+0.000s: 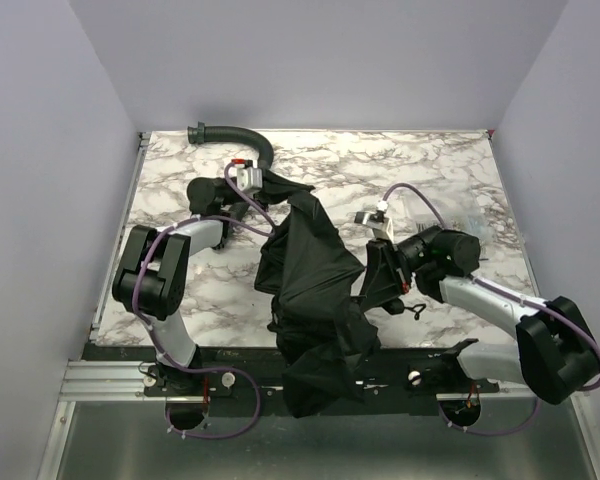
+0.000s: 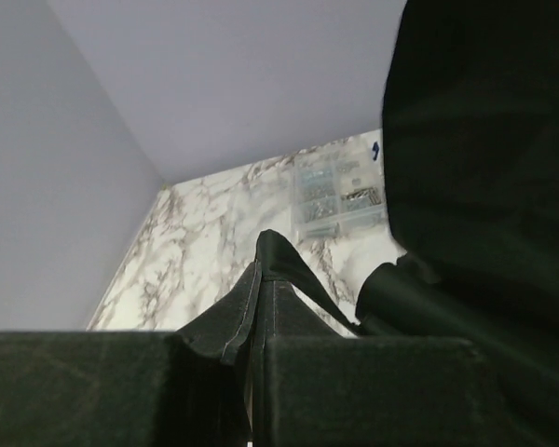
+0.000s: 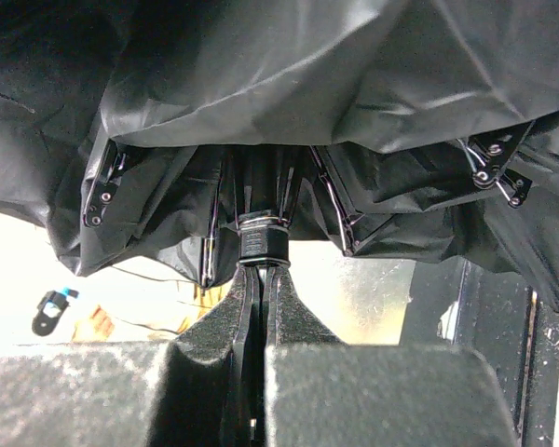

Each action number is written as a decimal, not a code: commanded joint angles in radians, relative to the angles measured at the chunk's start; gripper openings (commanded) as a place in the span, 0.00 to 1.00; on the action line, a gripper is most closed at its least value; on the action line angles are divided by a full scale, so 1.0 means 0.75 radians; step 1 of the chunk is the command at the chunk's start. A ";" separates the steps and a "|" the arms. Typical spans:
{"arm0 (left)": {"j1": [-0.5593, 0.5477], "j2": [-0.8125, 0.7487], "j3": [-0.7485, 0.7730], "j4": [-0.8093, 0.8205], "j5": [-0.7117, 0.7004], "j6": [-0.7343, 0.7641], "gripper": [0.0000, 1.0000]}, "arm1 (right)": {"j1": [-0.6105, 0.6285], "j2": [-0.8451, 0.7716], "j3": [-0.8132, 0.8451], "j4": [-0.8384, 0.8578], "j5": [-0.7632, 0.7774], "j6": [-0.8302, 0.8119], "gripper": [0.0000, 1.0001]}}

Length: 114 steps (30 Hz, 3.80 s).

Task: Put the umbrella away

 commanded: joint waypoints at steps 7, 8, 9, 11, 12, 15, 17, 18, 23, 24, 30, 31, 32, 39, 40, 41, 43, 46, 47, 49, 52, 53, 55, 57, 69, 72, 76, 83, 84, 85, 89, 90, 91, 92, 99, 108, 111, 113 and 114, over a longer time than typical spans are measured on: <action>-0.093 -0.187 0.018 0.067 0.114 0.041 0.00 | -0.002 0.307 0.131 0.442 -0.126 0.089 0.01; -0.086 -0.205 0.009 0.015 0.111 0.095 0.00 | -0.004 0.352 0.157 0.441 -0.127 0.093 0.01; -0.079 -0.218 0.009 -0.064 0.108 0.147 0.00 | -0.011 0.399 0.178 0.441 -0.127 0.100 0.01; -0.072 -0.237 0.030 -0.193 0.108 0.240 0.00 | -0.029 0.490 0.218 0.442 -0.125 0.093 0.01; -0.070 -0.240 0.052 -0.245 0.110 0.283 0.00 | -0.036 0.536 0.244 0.442 -0.125 0.091 0.01; -0.069 -0.230 0.120 -0.332 0.125 0.317 0.00 | -0.067 0.665 0.323 0.442 -0.124 0.073 0.01; -0.069 -0.224 0.145 -0.354 0.141 0.320 0.00 | -0.111 0.762 0.389 0.441 -0.122 0.082 0.01; -0.069 -0.224 0.151 -0.381 0.153 0.330 0.00 | -0.141 0.808 0.426 0.442 -0.122 0.087 0.01; -0.071 -0.212 0.142 -0.442 0.199 0.373 0.00 | -0.196 1.011 0.587 0.442 -0.089 0.121 0.01; -0.073 -0.206 0.142 -0.448 0.208 0.375 0.00 | -0.196 1.048 0.602 0.442 -0.086 0.128 0.01; -0.080 -0.212 0.206 -1.124 0.144 0.927 0.00 | -0.259 1.220 0.682 0.442 -0.080 0.128 0.01; -0.095 -0.203 0.254 -1.398 0.101 1.096 0.00 | -0.263 1.232 0.688 0.442 -0.078 0.121 0.01; -0.112 -0.181 0.329 -1.635 0.061 1.302 0.00 | -0.262 1.240 0.695 0.443 -0.081 0.117 0.01; -0.192 -0.054 0.490 -2.232 -0.194 1.756 0.00 | -0.286 1.285 0.726 0.443 -0.121 0.119 0.01; -0.191 -0.059 0.478 -2.252 -0.216 1.784 0.00 | -0.302 1.288 0.733 0.442 -0.122 0.122 0.01; -0.191 -0.060 0.468 -2.281 -0.230 1.819 0.00 | -0.320 1.293 0.741 0.444 -0.123 0.125 0.02; -0.190 -0.059 0.462 -2.345 -0.256 1.873 0.00 | -0.351 1.328 0.782 0.443 -0.121 0.135 0.02; -0.190 -0.029 0.465 -2.345 -0.269 1.870 0.00 | -0.369 1.391 0.864 0.442 -0.110 0.145 0.04; -0.188 -0.013 0.482 -2.362 -0.268 1.866 0.00 | -0.368 1.407 0.886 0.442 -0.093 0.150 0.04; -0.189 0.015 0.504 -2.355 -0.279 1.848 0.00 | -0.368 1.431 0.917 0.442 -0.083 0.149 0.05; -0.184 0.031 0.506 -2.312 -0.287 1.813 0.00 | -0.368 1.438 0.917 0.442 -0.095 0.140 0.10; -0.175 0.044 0.516 -2.309 -0.283 1.802 0.00 | -0.369 1.440 0.908 0.442 -0.103 0.135 0.12; -0.158 0.069 0.543 -2.303 -0.272 1.770 0.00 | -0.368 1.442 0.886 0.442 -0.121 0.118 0.19; -0.141 0.094 0.553 -2.265 -0.263 1.722 0.00 | -0.369 1.438 0.860 0.444 -0.124 0.103 0.28; -0.123 0.117 0.606 -2.326 -0.248 1.740 0.00 | -0.397 1.416 0.839 0.444 -0.123 0.077 0.54; -0.123 0.102 0.595 -2.327 -0.236 1.741 0.00 | -0.437 1.350 0.882 0.444 -0.124 0.092 0.55; -0.123 0.082 0.588 -2.327 -0.238 1.743 0.00 | -0.465 1.227 0.940 0.444 -0.124 0.107 0.55; -0.123 0.149 0.712 -2.201 -0.338 1.571 0.00 | -0.467 1.003 0.963 0.441 -0.124 0.093 0.57; -0.123 0.168 0.753 -2.191 -0.348 1.528 0.01 | -0.466 0.985 0.985 0.441 -0.124 0.101 0.58; -0.125 0.191 0.791 -2.183 -0.359 1.483 0.06 | -0.466 0.964 1.010 0.442 -0.125 0.109 0.60; -0.135 0.231 0.917 -2.117 -0.441 1.254 0.35 | -0.466 0.960 1.128 0.441 -0.127 0.129 0.68; -0.136 0.224 0.921 -2.087 -0.453 1.201 0.41 | -0.466 0.972 1.165 0.442 -0.126 0.146 0.69; -0.137 0.209 0.915 -2.029 -0.483 1.130 0.48 | -0.466 0.987 1.205 0.442 -0.125 0.155 0.69; -0.137 0.185 0.904 -1.978 -0.506 1.081 0.50 | -0.466 0.999 1.238 0.442 -0.125 0.160 0.70; -0.086 -0.071 0.761 -1.696 -0.688 0.748 0.58 | -0.438 1.079 1.618 0.440 -0.050 0.311 0.72; 0.222 -0.392 0.320 -1.190 -0.434 -0.209 0.99 | -0.372 0.928 2.203 -1.685 0.500 -1.375 0.86; 0.243 -0.549 0.194 -1.452 -0.500 0.047 0.98 | -0.210 0.846 2.293 -2.455 1.101 -2.349 0.91; 0.180 -0.681 0.167 -1.776 -0.711 0.474 0.98 | -0.178 0.780 2.121 -2.472 1.186 -2.477 0.96; 0.128 -0.740 0.149 -1.871 -0.851 0.649 0.99 | -0.178 0.746 2.020 -2.484 1.171 -2.523 0.99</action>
